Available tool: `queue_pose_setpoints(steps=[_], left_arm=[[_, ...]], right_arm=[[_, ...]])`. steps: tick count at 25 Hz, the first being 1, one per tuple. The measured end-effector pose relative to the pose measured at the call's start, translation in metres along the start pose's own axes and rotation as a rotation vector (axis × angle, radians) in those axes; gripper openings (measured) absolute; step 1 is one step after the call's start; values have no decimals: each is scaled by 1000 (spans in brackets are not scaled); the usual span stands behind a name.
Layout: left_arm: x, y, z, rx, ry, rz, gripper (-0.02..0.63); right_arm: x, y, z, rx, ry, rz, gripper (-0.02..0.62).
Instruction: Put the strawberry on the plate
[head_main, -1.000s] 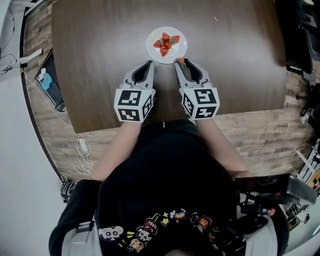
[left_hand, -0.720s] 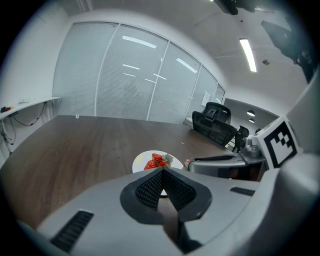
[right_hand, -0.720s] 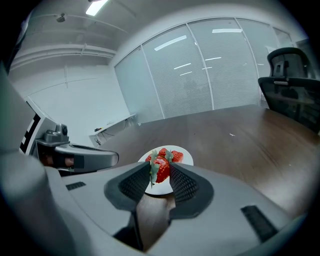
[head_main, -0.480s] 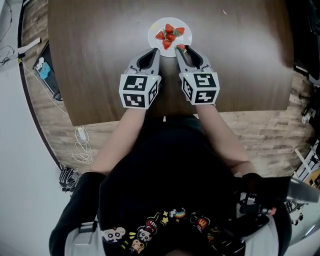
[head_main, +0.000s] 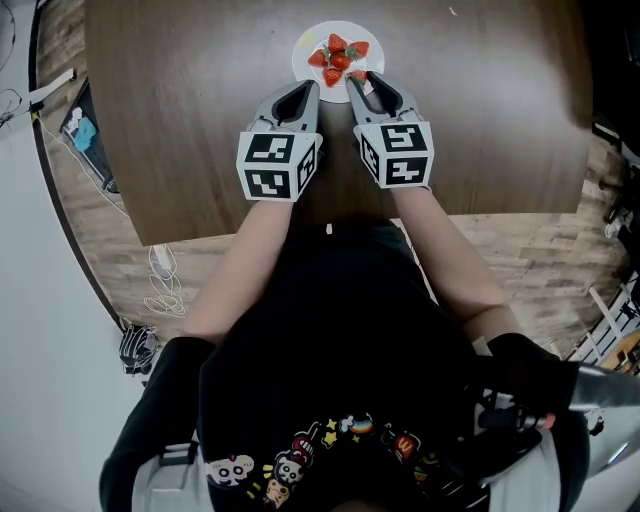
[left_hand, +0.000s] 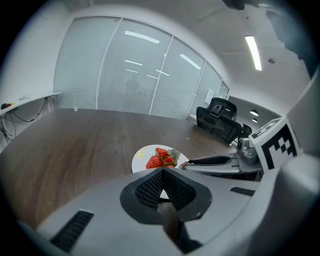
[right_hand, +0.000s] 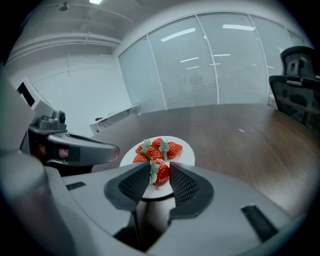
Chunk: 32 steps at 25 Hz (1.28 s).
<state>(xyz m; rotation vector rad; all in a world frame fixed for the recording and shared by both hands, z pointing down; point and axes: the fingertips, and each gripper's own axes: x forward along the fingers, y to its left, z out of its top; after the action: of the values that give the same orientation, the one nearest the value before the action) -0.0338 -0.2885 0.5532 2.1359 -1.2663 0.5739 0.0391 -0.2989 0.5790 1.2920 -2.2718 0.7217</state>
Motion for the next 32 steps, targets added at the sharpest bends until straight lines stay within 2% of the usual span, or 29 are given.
queue_pose_setpoints(steps=[14, 32], left_arm=[[1, 0, -4, -4, 8, -5, 2], [-5, 3, -8, -11, 4, 1, 2]], right_arm=[[8, 1, 3, -128, 4, -5, 128], [9, 5, 3, -130, -16, 0, 129]])
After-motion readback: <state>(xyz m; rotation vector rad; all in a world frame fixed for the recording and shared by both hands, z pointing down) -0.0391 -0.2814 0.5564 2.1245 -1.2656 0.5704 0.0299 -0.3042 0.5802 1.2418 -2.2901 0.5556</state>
